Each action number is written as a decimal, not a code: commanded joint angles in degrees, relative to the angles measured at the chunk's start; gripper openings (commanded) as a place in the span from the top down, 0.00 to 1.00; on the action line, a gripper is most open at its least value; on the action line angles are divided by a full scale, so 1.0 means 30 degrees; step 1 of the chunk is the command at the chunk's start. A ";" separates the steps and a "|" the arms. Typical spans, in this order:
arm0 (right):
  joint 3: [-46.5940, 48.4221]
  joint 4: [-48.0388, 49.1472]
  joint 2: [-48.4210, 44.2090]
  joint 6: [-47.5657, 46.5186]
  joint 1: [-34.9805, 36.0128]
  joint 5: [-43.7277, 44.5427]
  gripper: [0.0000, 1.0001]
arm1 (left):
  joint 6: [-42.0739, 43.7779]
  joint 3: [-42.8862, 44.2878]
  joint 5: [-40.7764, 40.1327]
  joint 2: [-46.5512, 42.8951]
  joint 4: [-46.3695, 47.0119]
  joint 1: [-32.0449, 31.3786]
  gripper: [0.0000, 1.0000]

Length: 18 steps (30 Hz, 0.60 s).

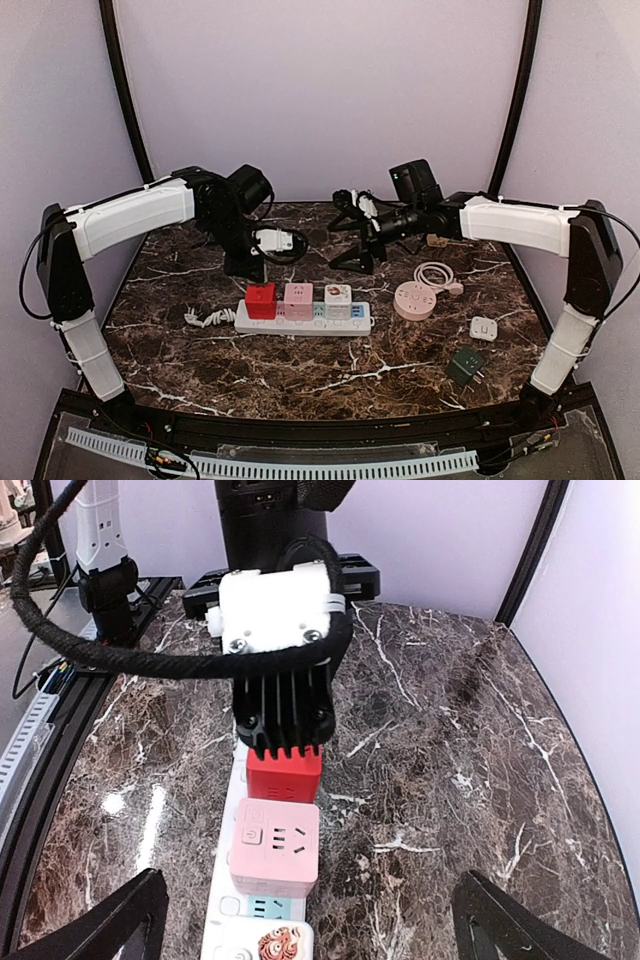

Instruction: Insert the plug

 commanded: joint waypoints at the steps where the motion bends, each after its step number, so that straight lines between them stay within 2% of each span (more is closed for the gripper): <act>1: -0.0211 0.0739 0.0298 0.0205 -0.0324 -0.0744 0.01 | 0.0053 0.0460 0.0712 0.0129 -0.1566 -0.0058 0.99; 6: -0.0227 0.0697 0.0410 0.0252 -0.0438 -0.0641 0.01 | 0.0200 0.0444 0.1380 0.0611 -0.1202 -0.0059 0.99; 18: -0.0571 0.0741 0.0024 0.0078 -0.0471 -0.0979 0.01 | 0.1008 -0.0663 0.1094 0.0711 -0.1077 -0.0003 1.00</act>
